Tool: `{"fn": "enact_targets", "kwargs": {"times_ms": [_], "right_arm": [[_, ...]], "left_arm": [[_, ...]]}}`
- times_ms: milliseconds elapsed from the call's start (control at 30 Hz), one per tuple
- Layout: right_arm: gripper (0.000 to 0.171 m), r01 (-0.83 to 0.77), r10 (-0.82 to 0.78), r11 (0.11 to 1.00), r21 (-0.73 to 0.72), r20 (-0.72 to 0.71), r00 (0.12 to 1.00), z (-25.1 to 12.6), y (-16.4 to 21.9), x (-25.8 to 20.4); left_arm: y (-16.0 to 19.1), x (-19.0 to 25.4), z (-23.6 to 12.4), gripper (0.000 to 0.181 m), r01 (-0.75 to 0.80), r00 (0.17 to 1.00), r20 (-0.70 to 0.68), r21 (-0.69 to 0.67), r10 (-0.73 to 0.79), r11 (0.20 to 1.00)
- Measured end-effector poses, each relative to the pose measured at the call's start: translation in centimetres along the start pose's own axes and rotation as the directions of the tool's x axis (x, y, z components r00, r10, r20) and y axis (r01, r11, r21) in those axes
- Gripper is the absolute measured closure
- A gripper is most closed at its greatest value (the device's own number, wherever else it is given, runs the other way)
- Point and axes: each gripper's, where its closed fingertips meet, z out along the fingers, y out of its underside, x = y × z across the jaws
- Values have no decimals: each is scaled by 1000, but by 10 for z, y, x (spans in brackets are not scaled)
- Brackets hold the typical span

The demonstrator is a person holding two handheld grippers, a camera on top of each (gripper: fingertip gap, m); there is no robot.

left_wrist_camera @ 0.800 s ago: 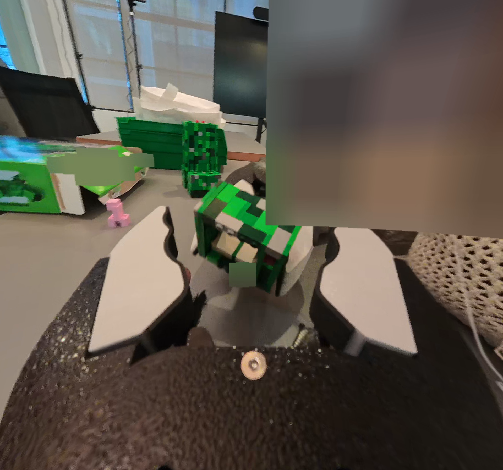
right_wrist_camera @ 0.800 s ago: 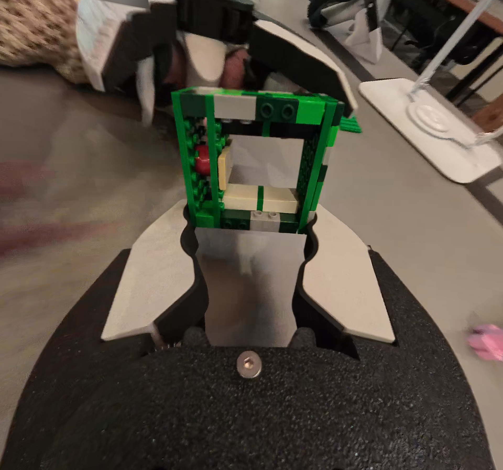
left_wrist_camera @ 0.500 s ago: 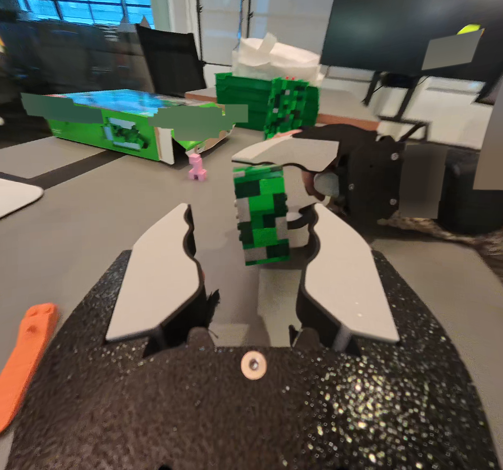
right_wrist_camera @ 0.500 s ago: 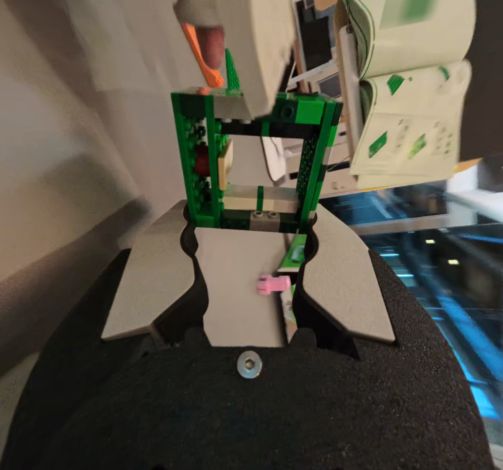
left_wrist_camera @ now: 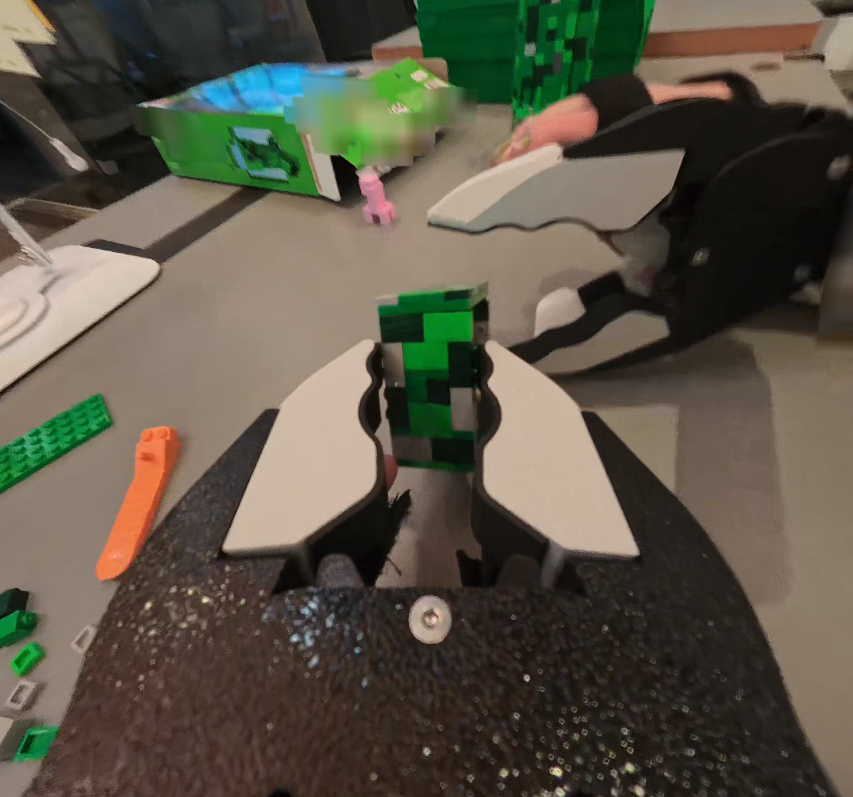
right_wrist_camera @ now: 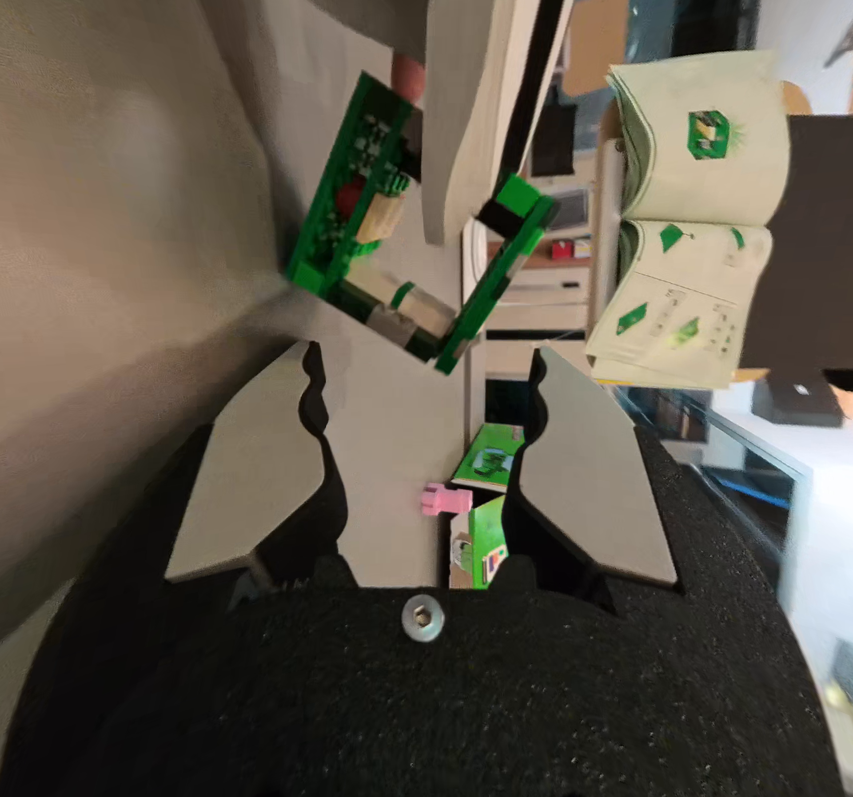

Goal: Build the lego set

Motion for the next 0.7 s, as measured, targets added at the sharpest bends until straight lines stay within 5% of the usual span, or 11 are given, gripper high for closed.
{"fn": "enact_targets", "kwargs": {"times_ms": [167, 367, 467, 600, 700], "right_arm": [[82, -202, 197, 979, 11, 185, 963, -20, 21, -9], [87, -733, 607, 675, 84, 500, 617, -36, -4, -8], [97, -827, 658, 554, 98, 557, 507, -42, -7, -1], [103, -862, 674, 469, 190, 553, 489, -48, -19, 16], [102, -912, 690, 360, 197, 602, 402, -54, -32, 26]], "left_arm": [[13, 6, -2, 142, -40, 997, -63, -79, 35, 996], [24, 6, -5, 134, -83, 996, -51, -148, 76, 986], [20, 9, -9, 129, -104, 993, -57, -106, 98, 989], [13, 15, -18, 99, -93, 990, -113, -38, 88, 995], [9, 13, -25, 93, -173, 980, -101, -20, 170, 985]]}}
